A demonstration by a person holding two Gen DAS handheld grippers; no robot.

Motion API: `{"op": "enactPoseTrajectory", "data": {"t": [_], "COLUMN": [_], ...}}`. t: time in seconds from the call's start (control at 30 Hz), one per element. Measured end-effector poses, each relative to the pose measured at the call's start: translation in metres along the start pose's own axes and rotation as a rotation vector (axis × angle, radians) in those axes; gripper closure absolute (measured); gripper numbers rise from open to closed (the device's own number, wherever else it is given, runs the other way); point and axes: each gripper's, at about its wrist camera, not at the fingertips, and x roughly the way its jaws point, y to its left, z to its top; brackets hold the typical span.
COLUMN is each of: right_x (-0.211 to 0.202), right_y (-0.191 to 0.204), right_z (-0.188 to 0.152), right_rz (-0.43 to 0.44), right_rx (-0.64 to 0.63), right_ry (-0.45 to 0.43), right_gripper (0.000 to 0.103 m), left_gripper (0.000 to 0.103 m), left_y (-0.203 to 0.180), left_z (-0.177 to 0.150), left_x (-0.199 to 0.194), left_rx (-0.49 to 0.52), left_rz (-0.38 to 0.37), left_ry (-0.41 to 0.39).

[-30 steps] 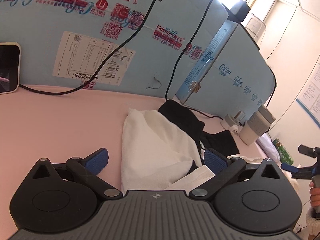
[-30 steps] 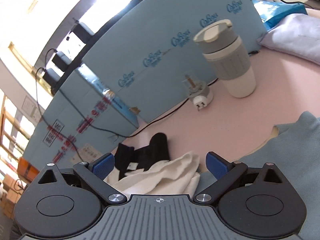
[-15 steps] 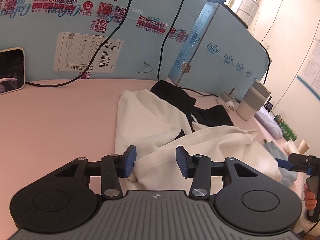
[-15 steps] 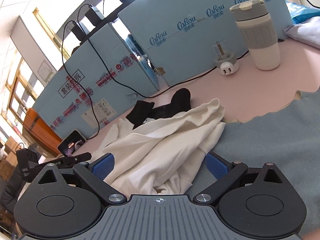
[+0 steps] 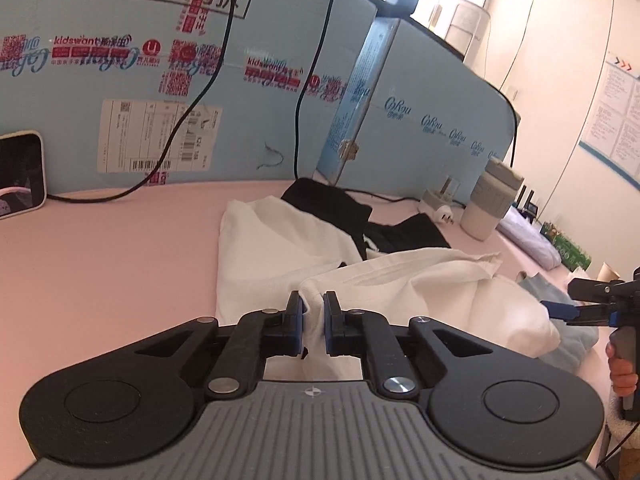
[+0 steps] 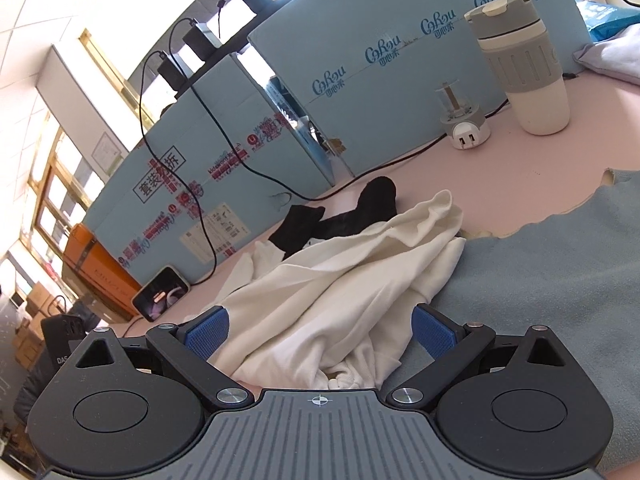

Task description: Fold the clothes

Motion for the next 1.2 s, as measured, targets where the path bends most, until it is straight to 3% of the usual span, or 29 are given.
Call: {"op": "enactPoseTrajectory", "data": {"t": [0.17, 0.33, 0.53, 0.67, 0.73, 0.77, 0.8, 0.87, 1.0, 1.2], "right_x": [0.006, 0.019, 0.032, 0.027, 0.028, 0.028, 0.03, 0.033, 0.032, 0.032], "right_y": [-0.02, -0.043, -0.063, -0.074, -0.076, -0.077, -0.076, -0.075, -0.077, -0.076], "right_z": [0.008, 0.026, 0.023, 0.023, 0.023, 0.024, 0.024, 0.024, 0.022, 0.021], "right_rz": [0.021, 0.1, 0.191, 0.148, 0.155, 0.159, 0.154, 0.144, 0.146, 0.135], "right_rx": [0.075, 0.14, 0.174, 0.214, 0.223, 0.223, 0.221, 0.217, 0.225, 0.217], "right_ry": [-0.088, -0.187, -0.189, -0.22, -0.215, -0.21, -0.199, -0.18, -0.176, -0.172], "right_gripper": [0.003, 0.003, 0.003, 0.003, 0.003, 0.003, 0.003, 0.003, 0.003, 0.003], "left_gripper": [0.094, 0.094, 0.094, 0.094, 0.093, 0.082, 0.05, 0.019, 0.019, 0.019], "left_y": [0.002, -0.004, -0.007, -0.005, -0.003, -0.001, 0.001, 0.004, 0.008, 0.034], "left_z": [0.015, 0.065, 0.116, 0.138, 0.138, 0.135, 0.132, 0.121, 0.101, 0.08], "left_x": [0.003, 0.03, 0.081, 0.11, 0.116, 0.115, 0.113, 0.105, 0.076, 0.074], "left_rx": [0.005, 0.099, 0.173, 0.208, 0.188, 0.169, 0.149, 0.126, 0.13, -0.052], "left_rz": [0.049, 0.151, 0.231, 0.297, 0.28, 0.255, 0.229, 0.2, 0.242, 0.179], "left_ry": [-0.041, -0.077, -0.088, -0.067, -0.031, -0.012, 0.017, 0.076, 0.127, 0.216]}}
